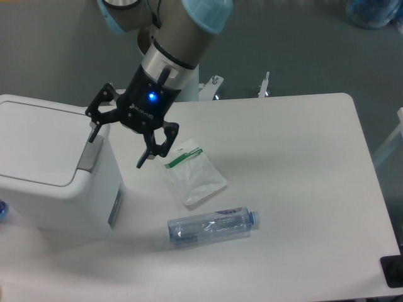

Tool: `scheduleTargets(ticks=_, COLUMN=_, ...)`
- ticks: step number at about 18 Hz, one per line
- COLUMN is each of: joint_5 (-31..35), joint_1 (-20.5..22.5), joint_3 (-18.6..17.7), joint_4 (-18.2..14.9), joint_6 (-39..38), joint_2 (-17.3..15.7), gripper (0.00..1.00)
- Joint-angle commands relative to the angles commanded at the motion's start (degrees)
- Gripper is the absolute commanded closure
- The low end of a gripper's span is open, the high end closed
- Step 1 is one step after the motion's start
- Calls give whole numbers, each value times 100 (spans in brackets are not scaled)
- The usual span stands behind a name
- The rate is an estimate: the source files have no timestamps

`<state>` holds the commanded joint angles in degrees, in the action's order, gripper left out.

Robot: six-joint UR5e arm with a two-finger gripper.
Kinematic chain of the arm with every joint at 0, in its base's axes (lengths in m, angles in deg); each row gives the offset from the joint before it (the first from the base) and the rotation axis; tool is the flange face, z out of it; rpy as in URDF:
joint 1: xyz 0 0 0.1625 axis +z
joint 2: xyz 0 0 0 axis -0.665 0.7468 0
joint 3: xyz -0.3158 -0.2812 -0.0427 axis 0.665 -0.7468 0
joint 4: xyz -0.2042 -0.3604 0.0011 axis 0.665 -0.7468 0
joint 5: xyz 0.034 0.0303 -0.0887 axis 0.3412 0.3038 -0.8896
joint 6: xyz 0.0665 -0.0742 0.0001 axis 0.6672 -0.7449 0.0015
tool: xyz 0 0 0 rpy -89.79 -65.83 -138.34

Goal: Open the trash can

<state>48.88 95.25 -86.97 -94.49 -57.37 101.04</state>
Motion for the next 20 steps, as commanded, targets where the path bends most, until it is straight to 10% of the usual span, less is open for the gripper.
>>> scheduleTargets(ticks=20, joint_5=88, joint_1=-53, joint_3=-70, joint_4=35, joint_6=0, joint_2=316, gripper=0)
